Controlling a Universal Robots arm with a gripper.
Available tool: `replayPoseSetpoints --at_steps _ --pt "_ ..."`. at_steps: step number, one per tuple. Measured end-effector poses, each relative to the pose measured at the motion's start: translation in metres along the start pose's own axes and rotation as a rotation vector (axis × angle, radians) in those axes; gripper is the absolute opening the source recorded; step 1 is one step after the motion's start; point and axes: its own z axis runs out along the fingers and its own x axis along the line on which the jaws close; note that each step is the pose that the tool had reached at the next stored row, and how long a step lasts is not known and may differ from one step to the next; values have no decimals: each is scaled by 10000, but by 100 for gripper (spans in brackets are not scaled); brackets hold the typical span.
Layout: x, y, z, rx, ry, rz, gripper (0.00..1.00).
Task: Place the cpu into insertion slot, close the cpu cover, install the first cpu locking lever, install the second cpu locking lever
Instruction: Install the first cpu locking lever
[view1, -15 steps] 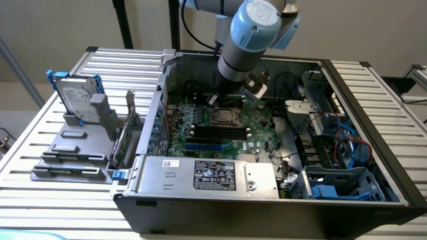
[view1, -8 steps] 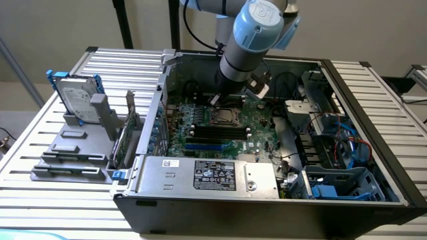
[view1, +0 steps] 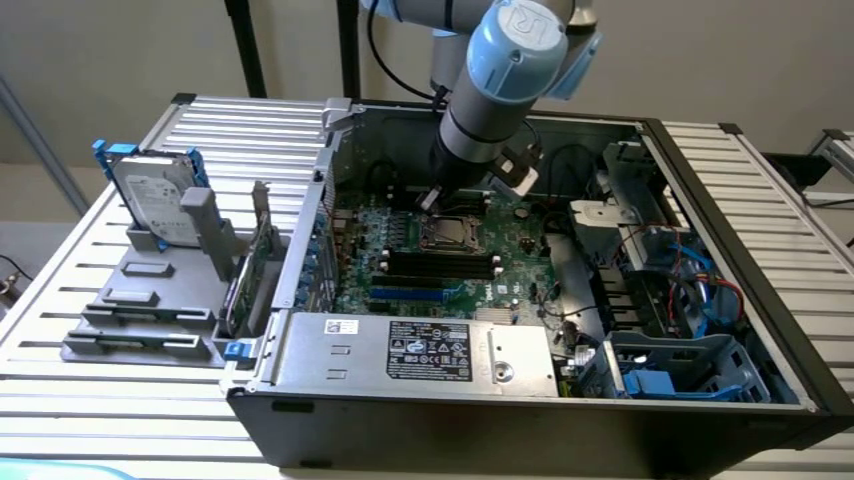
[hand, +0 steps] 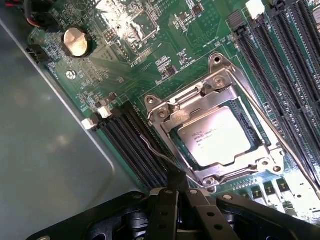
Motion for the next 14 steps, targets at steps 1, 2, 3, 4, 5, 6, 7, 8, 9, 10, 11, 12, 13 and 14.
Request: replayPoseSetpoints --at_steps 1,2,3,4,5,6,7,8,9,10,11,12,13,14 --pt "3 -1 2 0 -3 1 11" --pt "4 1 3 1 -9 3 11" --pt "6 5 3 2 -18 7 11" --pt "9 8 3 0 -24 9 11" --pt "13 15 3 -3 -32 12 11" --pt "18 22 2 -6 -42 14 11" --pt "25 31 1 -8 -51 16 11" --pt "31 41 -1 -9 -61 19 11" --pt "37 49 -1 -10 -69 21 11" --pt "41 57 -2 -14 -77 23 11" --pt "46 64 -2 -18 -86 25 11" --pt "51 71 -2 -23 -95 27 11" --pt "55 77 -3 -28 -103 29 11" --pt "59 84 -3 -31 -109 29 11"
